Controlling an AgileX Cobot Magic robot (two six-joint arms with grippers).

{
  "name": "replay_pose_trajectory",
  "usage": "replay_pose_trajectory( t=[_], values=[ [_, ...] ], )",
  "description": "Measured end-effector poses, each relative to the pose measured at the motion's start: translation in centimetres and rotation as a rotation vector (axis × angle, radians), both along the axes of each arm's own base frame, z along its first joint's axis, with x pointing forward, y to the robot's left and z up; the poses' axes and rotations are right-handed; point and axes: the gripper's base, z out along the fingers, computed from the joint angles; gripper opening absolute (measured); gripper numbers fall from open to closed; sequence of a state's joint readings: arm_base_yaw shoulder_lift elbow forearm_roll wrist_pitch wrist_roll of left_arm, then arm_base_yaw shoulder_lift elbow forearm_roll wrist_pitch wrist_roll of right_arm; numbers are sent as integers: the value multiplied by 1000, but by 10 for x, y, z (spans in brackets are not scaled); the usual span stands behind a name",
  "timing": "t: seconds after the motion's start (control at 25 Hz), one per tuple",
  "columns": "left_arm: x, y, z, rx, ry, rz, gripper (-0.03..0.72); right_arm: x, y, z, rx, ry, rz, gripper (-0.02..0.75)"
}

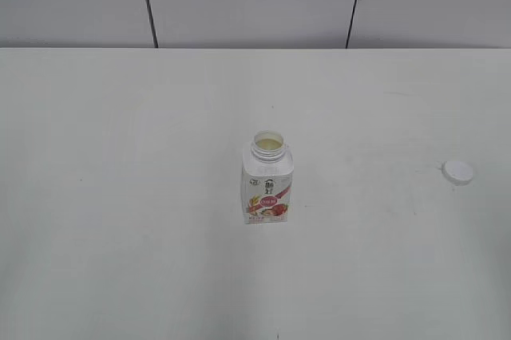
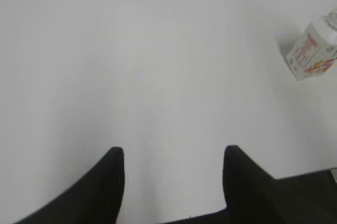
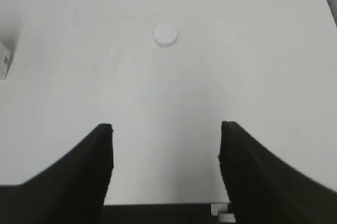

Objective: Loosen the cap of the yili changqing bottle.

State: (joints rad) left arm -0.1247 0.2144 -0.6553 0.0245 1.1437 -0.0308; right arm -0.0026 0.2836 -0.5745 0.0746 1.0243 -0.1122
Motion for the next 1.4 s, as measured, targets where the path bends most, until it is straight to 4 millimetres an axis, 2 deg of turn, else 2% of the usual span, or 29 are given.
replay_pose_trajectory(
  t=[0.2,0.4,0.64,0.92,1.4],
  values=[
    [-15,-1,-20,-31,-72,-26,379,-15,0,-4,-6,-116,1,502],
    [-21,-3,-30,-63,-148,-41,380,-24,0,-5,-11,-146,1,502],
    [-21,-3,-31,-68,-159,-43,380,-29,0,-16,-13,-66,7,502],
    [-21,-3,-31,-70,-160,-44,380,-45,0,-18,-15,-166,7,501],
    [-21,-4,-31,-77,-161,-7,379,-46,-2,-18,5,-170,-36,501]
  ],
)
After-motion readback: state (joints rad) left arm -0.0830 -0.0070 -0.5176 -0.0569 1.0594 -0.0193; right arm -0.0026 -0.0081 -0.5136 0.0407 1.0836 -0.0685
